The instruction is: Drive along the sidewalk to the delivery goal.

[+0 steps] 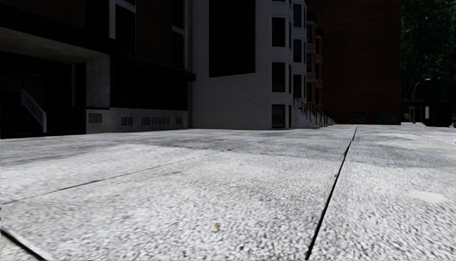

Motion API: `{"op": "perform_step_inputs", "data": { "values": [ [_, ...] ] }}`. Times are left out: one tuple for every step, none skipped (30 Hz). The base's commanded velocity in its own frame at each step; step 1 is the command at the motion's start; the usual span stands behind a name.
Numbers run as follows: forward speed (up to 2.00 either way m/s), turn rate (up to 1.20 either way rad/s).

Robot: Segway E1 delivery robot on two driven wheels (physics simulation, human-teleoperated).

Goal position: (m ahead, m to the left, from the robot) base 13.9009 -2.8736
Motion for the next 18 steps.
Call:
{"op": "perform_step_inputs", "data": {
  "values": [
    [2.00,-0.28],
    [2.00,-0.28],
    [2.00,-0.28],
    [2.00,-0.28],
    [2.00,-0.28],
    [2.00,-0.28],
    [2.00,-0.28],
    [2.00,-0.28],
    [2.00,-0.28],
    [2.00,-0.28],
    [2.00,-0.28],
    [2.00,-0.28],
    [2.00,-0.28],
    [2.00,-0.28],
    [2.00,-0.28],
    [2.00,-0.28],
    [2.00,-0.28],
    [2.00,-0.28]
  ]
}}
